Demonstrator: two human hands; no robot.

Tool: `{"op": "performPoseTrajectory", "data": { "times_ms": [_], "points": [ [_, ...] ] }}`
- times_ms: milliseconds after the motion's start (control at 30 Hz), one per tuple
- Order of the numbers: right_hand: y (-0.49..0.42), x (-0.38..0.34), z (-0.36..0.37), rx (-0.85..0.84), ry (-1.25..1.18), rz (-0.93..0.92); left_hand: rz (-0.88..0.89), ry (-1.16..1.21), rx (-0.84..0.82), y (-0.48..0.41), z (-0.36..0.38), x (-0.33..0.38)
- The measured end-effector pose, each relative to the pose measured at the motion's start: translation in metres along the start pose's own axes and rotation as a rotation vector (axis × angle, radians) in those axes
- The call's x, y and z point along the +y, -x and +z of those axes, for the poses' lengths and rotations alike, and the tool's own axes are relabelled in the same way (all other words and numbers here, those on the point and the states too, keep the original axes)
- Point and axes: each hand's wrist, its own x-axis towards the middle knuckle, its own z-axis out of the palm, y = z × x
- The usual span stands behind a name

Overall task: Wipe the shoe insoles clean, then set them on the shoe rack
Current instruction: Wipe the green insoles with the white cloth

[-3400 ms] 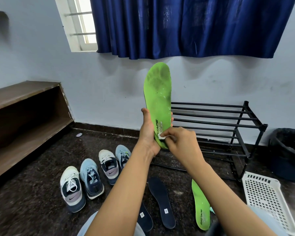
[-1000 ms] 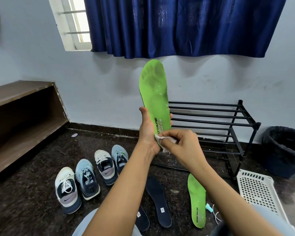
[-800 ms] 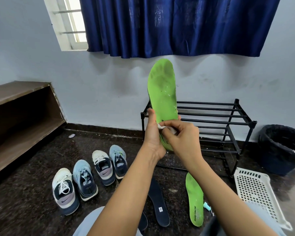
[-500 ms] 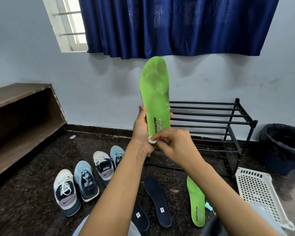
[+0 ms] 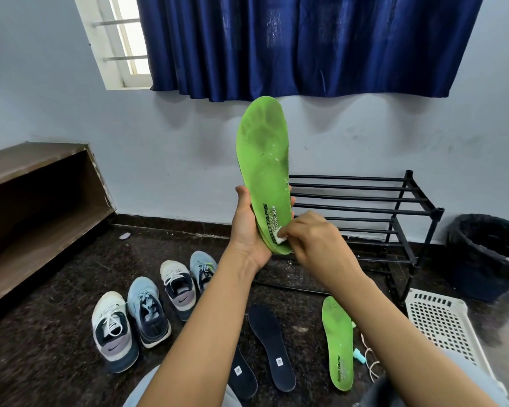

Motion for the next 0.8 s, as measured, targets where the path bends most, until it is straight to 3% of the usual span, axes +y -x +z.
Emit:
{"op": "performPoseTrajectory", "data": {
  "times_ms": [267,567,800],
  "points": [
    [-0.013,0.004,0.007,0.260,0.155,0.100,-0.076,-0.056,0.099,0.008,0.014,-0.017],
    [0.007,-0.008,0.019,0.071,0.020,0.211,0.037,-0.138,0.165,-0.002,0.001,-0.001],
    [-0.012,-0.002,0.013,0.333,0.099,0.215,-0.003,-0.100,0.187,0.010,0.013,-0.014]
  ]
}}
